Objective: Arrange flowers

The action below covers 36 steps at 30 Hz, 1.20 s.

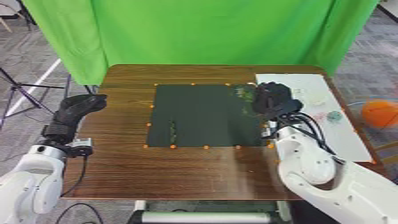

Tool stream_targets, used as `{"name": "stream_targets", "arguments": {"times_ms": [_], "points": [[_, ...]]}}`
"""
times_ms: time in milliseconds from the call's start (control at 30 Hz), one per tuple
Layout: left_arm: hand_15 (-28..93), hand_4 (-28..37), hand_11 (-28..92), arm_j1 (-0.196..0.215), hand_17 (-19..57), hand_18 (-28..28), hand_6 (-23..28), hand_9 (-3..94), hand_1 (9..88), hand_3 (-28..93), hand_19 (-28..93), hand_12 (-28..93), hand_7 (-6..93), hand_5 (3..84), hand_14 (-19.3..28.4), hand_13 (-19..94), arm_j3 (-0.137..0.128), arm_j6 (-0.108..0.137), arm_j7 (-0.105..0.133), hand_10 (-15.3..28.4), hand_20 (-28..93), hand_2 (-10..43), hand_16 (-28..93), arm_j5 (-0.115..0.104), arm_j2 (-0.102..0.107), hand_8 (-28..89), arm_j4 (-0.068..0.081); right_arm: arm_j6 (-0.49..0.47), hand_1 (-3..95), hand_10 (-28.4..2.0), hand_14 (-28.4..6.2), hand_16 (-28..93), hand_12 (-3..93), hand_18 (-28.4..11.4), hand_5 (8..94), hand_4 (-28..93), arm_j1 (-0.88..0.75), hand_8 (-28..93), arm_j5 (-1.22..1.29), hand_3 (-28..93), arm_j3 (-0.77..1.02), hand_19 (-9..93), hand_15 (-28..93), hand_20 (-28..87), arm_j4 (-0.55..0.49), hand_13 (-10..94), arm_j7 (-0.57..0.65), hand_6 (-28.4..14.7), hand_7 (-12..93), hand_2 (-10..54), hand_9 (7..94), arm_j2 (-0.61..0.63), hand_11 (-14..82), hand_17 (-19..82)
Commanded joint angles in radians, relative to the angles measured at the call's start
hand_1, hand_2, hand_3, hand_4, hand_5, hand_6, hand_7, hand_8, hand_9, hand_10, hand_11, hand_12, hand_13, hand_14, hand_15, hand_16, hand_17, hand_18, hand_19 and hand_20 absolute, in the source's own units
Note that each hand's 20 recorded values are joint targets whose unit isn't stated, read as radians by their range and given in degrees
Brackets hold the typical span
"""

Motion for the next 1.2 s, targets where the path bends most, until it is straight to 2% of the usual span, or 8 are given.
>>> {"name": "stream_targets", "arguments": {"times_ms": [33, 100, 433, 600, 733, 1067, 1100, 1200], "points": [[22, -17.0, 25, -0.001, 6.5, 12.5, 6.2, 47.8, 31.5, 61, 15, 12, 17.8, 49.8, 18.1, 38, 0.0, -0.014, -0.001, 14.9, 14, -3.5, -3, 0.002, 0.002, -8, 0.001, -0.053, 58.1, -10.2, -0.8, 27, 29.9, -10.9, 77.1, -9, 0.136, 22, -0.009, 57, -0.144, 93, 53, 39, 0.075, 94, -0.026, -2.1, 27, -9.5, 91.2, -0.142, 31.0, 65], [22, -17.0, 25, 0.006, 6.5, 12.5, 6.2, 47.8, 31.5, 61, 15, 12, 17.8, 49.8, 18.1, 38, -0.003, -0.011, -0.002, 14.9, 14, -3.5, -3, 0.005, 0.0, -8, -0.004, -0.067, 58.0, -10.2, -0.8, 27, 29.7, -10.9, 77.1, -9, 0.146, 22, -0.007, 58, -0.171, 93, 53, 39, 0.08, 94, -0.033, -2.1, 27, -9.5, 91.2, -0.159, 31.0, 65], [22, -16.9, 25, -0.004, 6.5, 12.4, 6.2, 47.8, 31.4, 61, 15, 12, 17.8, 49.8, 18.1, 38, 0.003, -0.029, -0.006, 14.9, 14, -3.6, -3, 0.01, 0.0, -8, 0.002, -0.106, 57.5, -10.0, -1.0, 27, 30.1, -11.1, 76.6, -9, 0.188, 21, 0.005, 58, -0.296, 93, 52, 38, 0.101, 94, -0.057, -1.8, 28, -9.5, 90.8, -0.205, 30.6, 65], [22, -17.0, 25, 0.004, 6.5, 12.4, 6.2, 47.8, 31.5, 61, 15, 12, 17.8, 49.8, 18.1, 37, -0.004, -0.026, -0.008, 14.9, 14, -3.6, -3, 0.009, 0.006, -8, -0.001, -0.25, 57.5, -9.9, -1.1, 28, 30.4, -11.4, 76.6, -9, 0.222, 21, 0.195, 58, -0.251, 93, 51, 38, 0.082, 94, -0.05, -1.8, 28, -9.5, 91.0, -0.2, 30.0, 64], [22, -16.9, 25, 0.007, 6.5, 12.3, 6.1, 47.7, 31.4, 61, 15, 12, 17.8, 49.8, 18.1, 37, -0.004, -0.025, -0.008, 14.9, 14, -3.6, -3, 0.009, 0.008, -8, -0.003, -0.309, 57.9, -10.0, -1.4, 28, 30.6, -11.4, 76.7, -9, 0.254, 21, 0.285, 58, -0.253, 93, 51, 38, 0.075, 94, -0.042, -1.9, 28, -9.5, 91.1, -0.181, 29.6, 64], [22, -16.8, 25, 0.01, 6.4, 12.4, 6.2, 47.7, 31.5, 61, 15, 12, 17.7, 49.7, 18.0, 37, -0.005, -0.027, -0.006, 14.8, 15, -3.6, -3, 0.009, 0.008, -8, -0.006, -0.274, 58.0, -10.1, -1.5, 28, 30.4, -11.5, 77.0, -8, 0.298, 21, 0.186, 57, -0.268, 93, 51, 38, 0.103, 94, -0.042, -1.9, 28, -9.5, 91.4, -0.179, 29.3, 64], [22, -16.8, 25, 0.001, 6.3, 12.4, 6.2, 47.7, 31.5, 61, 15, 12, 17.7, 49.7, 18.0, 37, 0.0, -0.03, -0.006, 14.8, 15, -3.6, -3, 0.009, 0.009, -8, -0.001, -0.27, 58.1, -10.2, -1.5, 28, 30.4, -11.5, 77.1, -8, 0.299, 21, 0.183, 57, -0.268, 93, 51, 38, 0.105, 94, -0.039, -1.9, 28, -9.5, 91.4, -0.18, 29.3, 64], [22, -16.7, 25, -0.003, 6.3, 12.4, 6.2, 47.6, 31.4, 61, 15, 12, 17.7, 49.7, 18.0, 37, 0.002, -0.031, -0.007, 14.8, 15, -3.6, -3, 0.01, 0.009, -8, 0.0, -0.237, 58.1, -10.2, -1.4, 28, 30.2, -11.6, 77.1, -8, 0.305, 21, 0.156, 57, -0.279, 93, 51, 38, 0.115, 94, -0.036, -2.0, 28, -9.5, 91.5, -0.182, 29.3, 64]]}}
